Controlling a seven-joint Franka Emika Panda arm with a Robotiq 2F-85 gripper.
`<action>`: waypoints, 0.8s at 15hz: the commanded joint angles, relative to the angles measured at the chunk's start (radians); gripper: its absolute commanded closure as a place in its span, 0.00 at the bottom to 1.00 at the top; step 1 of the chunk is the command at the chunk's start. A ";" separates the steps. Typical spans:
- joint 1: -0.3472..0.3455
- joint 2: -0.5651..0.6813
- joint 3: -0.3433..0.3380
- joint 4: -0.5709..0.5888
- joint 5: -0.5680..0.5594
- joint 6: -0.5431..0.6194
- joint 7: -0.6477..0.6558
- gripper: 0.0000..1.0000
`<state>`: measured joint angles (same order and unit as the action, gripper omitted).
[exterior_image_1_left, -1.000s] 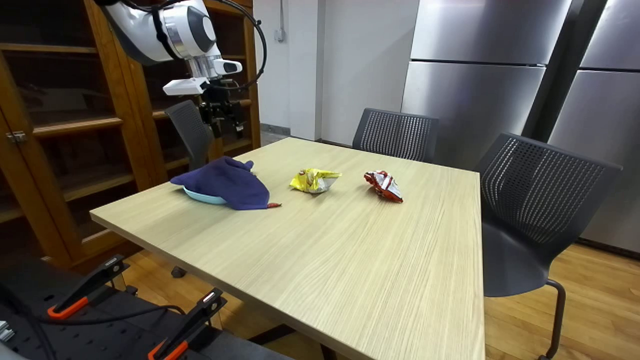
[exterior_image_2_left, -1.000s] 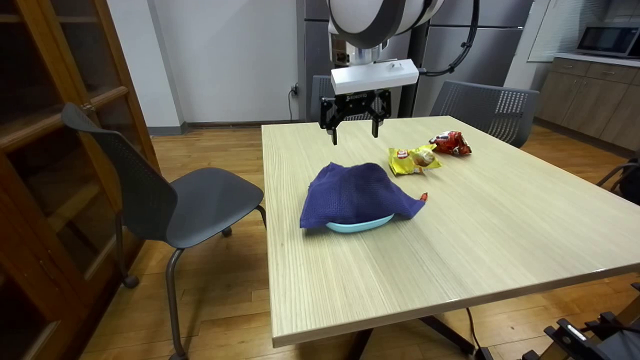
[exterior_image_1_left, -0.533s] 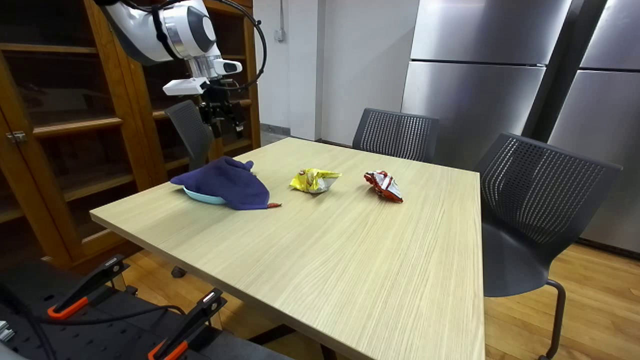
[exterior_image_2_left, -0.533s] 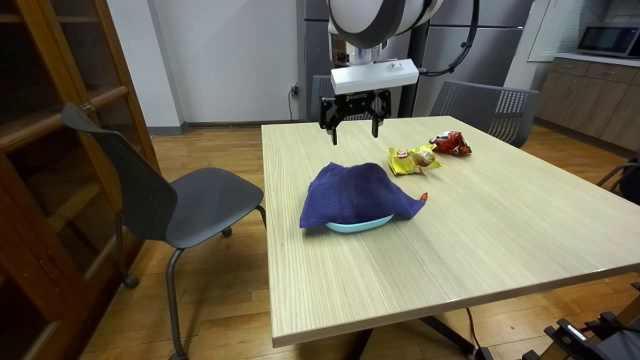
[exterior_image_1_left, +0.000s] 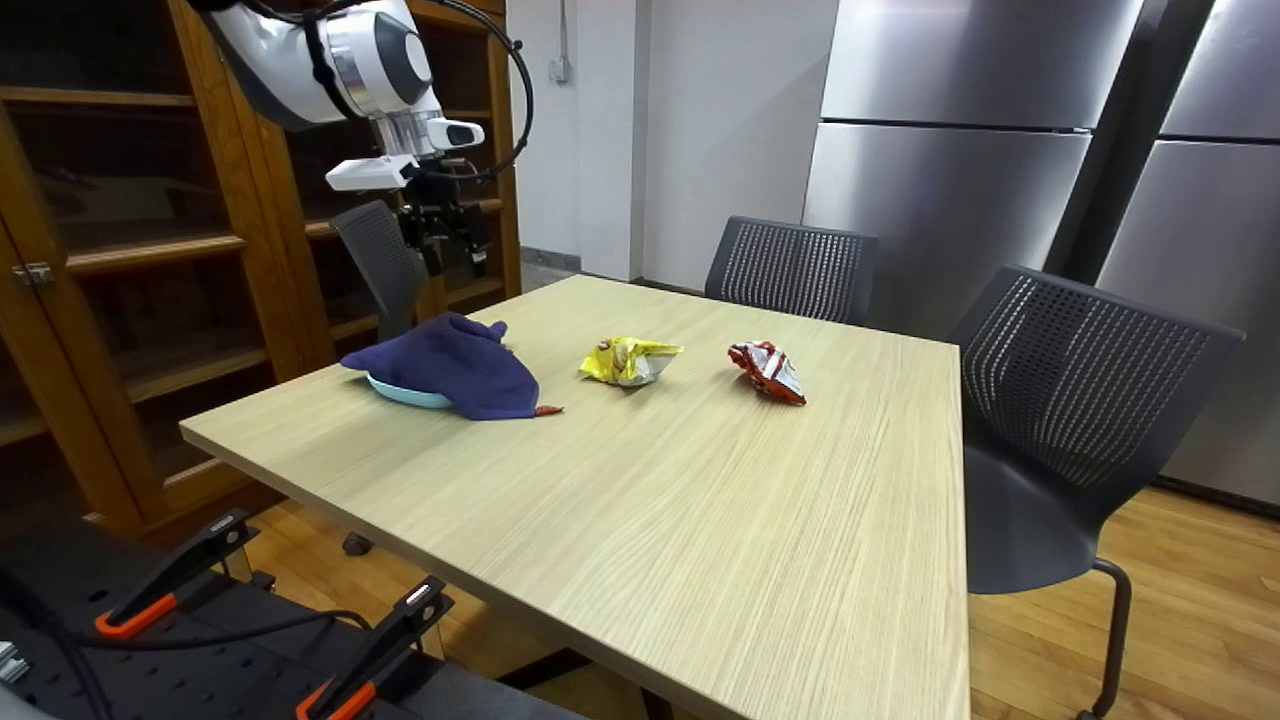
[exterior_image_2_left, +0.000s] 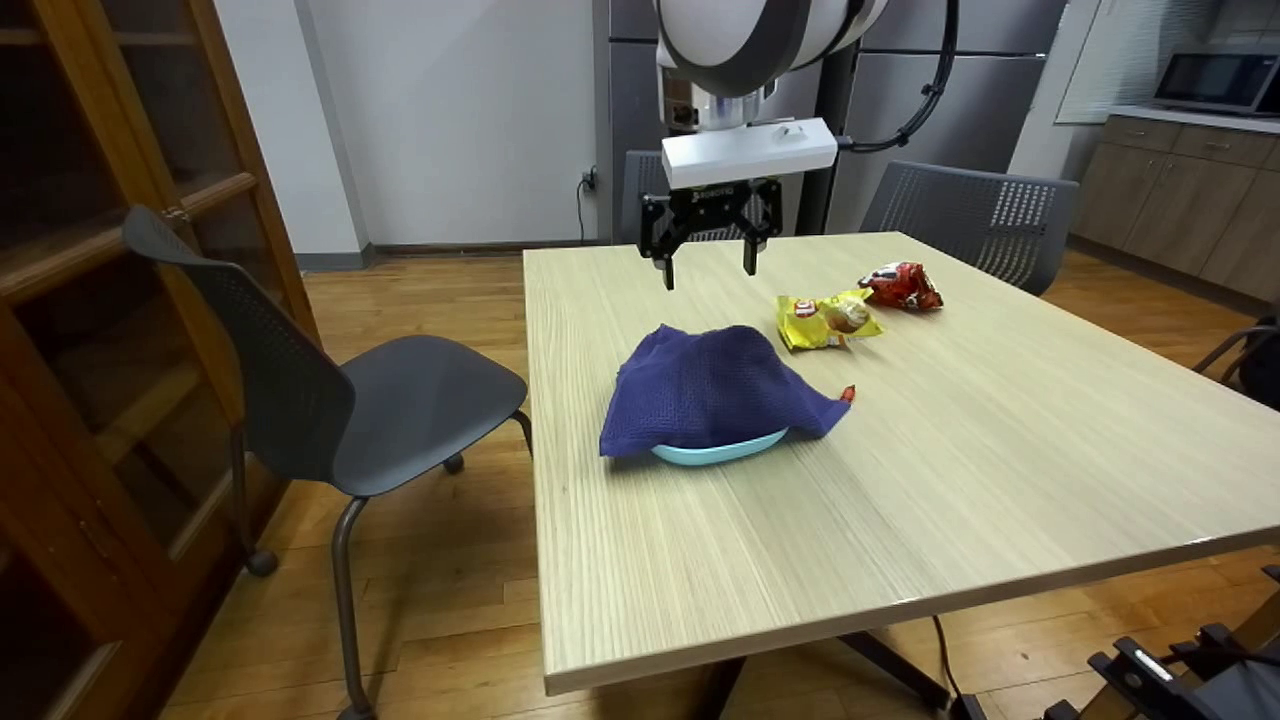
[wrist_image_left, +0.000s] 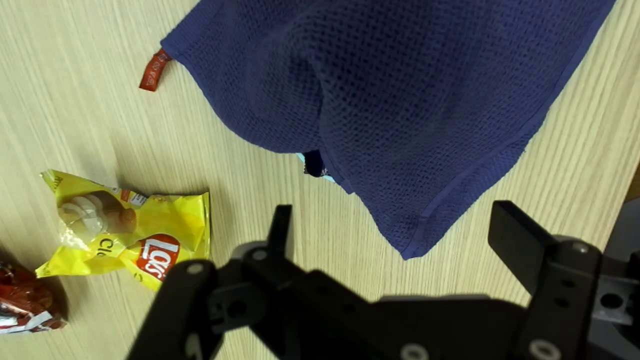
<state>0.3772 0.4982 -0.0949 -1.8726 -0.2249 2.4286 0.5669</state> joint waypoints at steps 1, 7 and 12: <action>-0.018 -0.001 0.019 0.002 -0.013 -0.004 0.007 0.00; -0.048 -0.008 0.027 -0.007 0.025 0.002 -0.011 0.00; -0.090 -0.006 0.012 -0.014 0.035 0.015 0.004 0.00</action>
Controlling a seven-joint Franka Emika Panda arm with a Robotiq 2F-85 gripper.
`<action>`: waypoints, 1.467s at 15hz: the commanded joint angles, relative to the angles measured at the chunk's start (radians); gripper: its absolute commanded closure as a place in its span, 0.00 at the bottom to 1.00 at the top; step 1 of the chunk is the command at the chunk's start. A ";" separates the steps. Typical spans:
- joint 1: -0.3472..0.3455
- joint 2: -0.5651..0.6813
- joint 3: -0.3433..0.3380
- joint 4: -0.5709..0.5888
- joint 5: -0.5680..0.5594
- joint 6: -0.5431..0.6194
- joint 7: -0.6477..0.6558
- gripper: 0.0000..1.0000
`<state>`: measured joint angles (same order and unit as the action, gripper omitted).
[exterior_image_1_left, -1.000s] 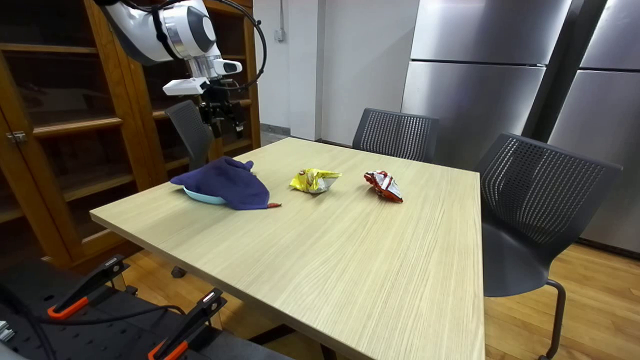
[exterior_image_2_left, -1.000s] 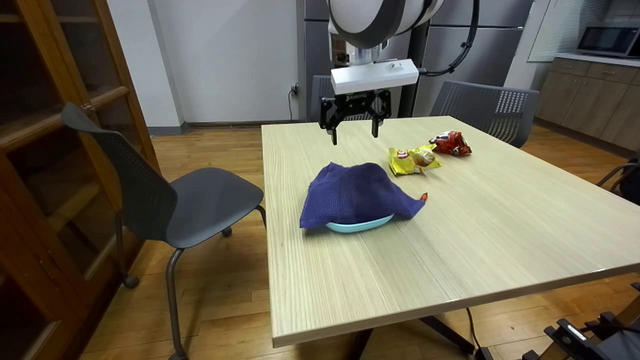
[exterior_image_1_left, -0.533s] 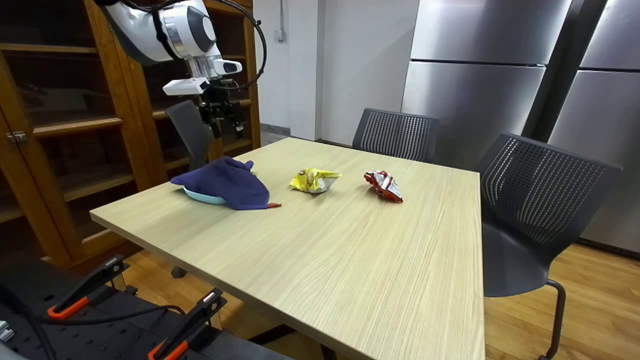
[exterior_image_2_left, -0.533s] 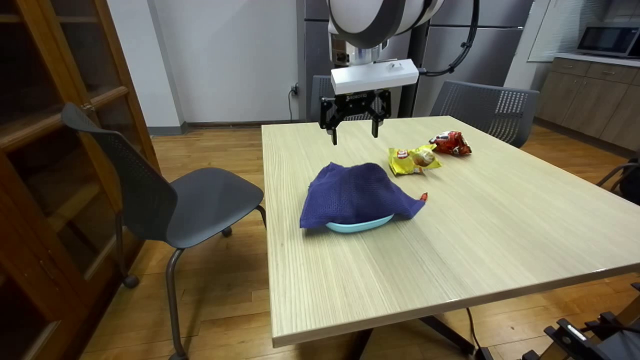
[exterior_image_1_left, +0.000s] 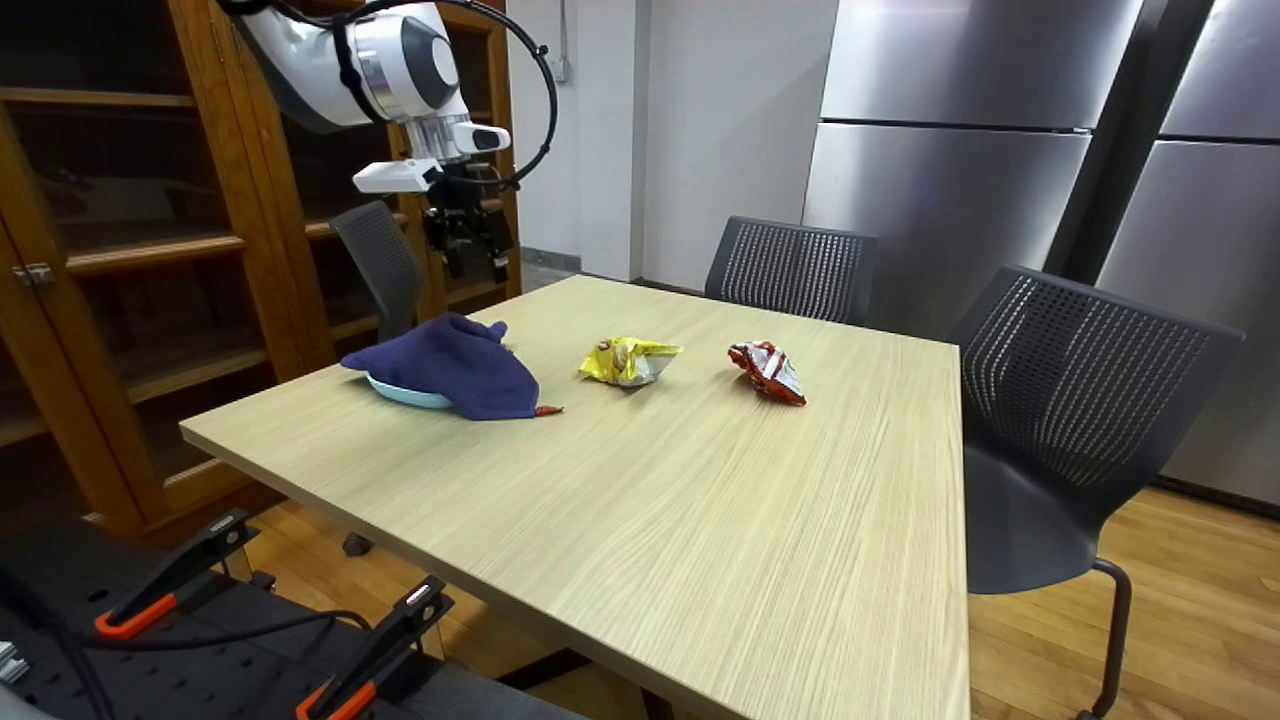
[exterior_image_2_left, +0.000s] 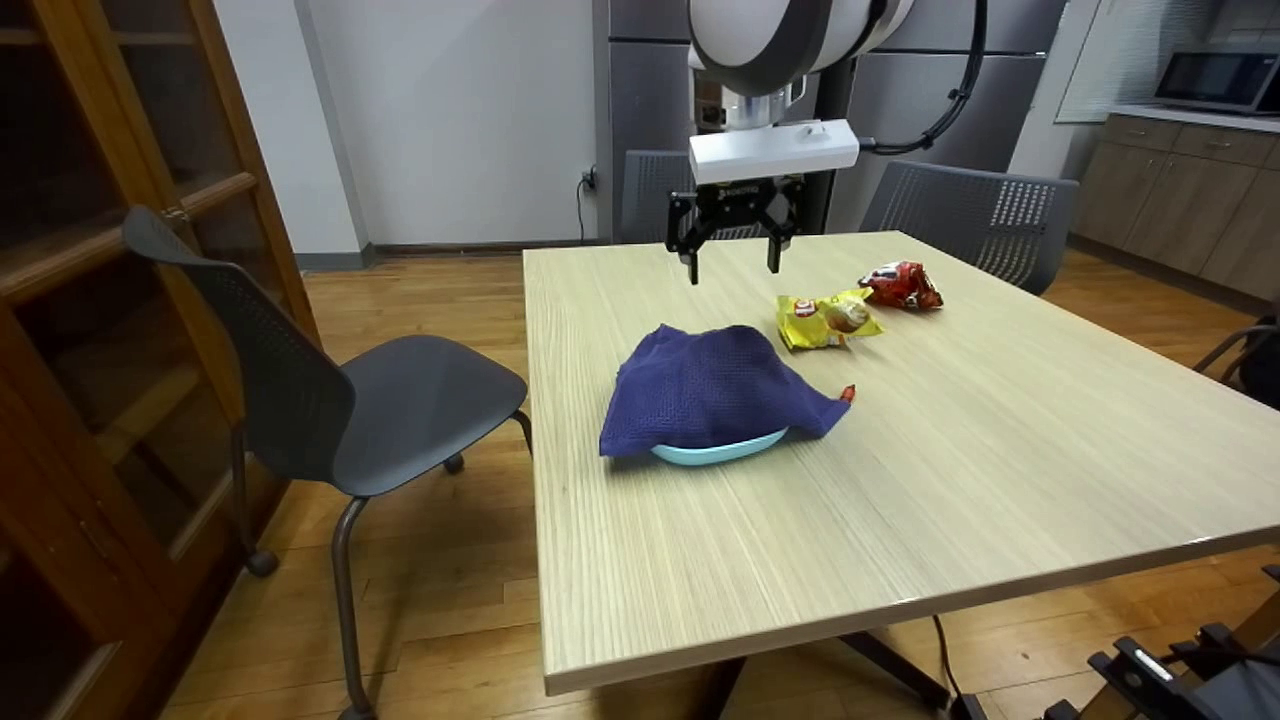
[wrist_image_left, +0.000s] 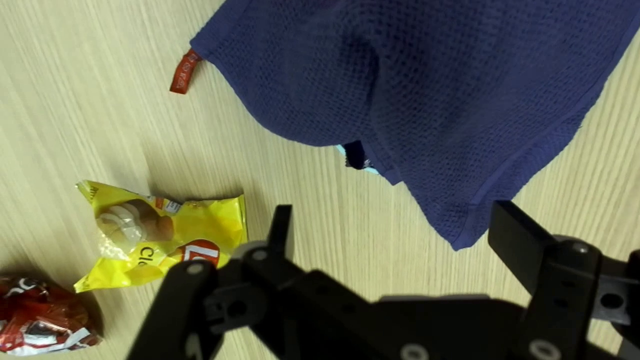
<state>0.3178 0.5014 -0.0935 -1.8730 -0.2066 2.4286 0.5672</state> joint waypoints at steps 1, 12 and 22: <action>-0.037 -0.011 0.011 -0.019 0.017 0.019 0.005 0.00; -0.037 0.005 0.007 0.000 0.000 0.000 0.002 0.00; -0.030 -0.124 0.038 -0.124 0.015 0.036 -0.007 0.00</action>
<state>0.2883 0.4869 -0.0830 -1.8874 -0.2027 2.4385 0.5673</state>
